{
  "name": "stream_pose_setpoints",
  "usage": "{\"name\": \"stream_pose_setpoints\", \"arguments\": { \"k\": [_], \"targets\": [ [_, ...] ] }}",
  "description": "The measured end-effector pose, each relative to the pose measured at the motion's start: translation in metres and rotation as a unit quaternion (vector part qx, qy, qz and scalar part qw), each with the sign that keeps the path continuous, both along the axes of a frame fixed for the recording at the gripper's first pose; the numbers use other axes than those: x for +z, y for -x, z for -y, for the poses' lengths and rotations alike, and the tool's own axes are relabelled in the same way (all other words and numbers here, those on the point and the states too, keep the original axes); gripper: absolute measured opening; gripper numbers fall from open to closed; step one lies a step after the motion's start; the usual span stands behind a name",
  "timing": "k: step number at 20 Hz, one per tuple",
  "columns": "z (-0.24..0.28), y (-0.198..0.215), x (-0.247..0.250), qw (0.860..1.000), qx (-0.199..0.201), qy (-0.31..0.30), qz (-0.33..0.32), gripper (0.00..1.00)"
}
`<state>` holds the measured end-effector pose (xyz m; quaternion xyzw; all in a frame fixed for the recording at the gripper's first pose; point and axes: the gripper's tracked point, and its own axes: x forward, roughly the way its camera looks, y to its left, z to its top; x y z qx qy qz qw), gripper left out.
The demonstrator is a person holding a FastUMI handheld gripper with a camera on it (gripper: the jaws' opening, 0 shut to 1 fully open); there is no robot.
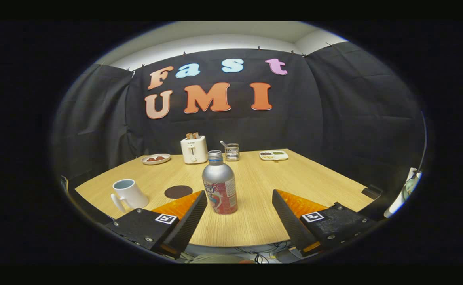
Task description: Take the bottle from table, then pour the juice into the cup, finally place the bottle on the coaster
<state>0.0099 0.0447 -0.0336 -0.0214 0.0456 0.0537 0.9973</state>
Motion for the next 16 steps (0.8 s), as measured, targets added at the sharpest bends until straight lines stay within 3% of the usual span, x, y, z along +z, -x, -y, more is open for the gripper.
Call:
{"name": "stream_pose_setpoints", "arguments": {
  "k": [16],
  "targets": [
    [-0.038, -0.044, -0.04, 0.998, 0.026, 0.019, -0.049, 0.99]
  ]
}}
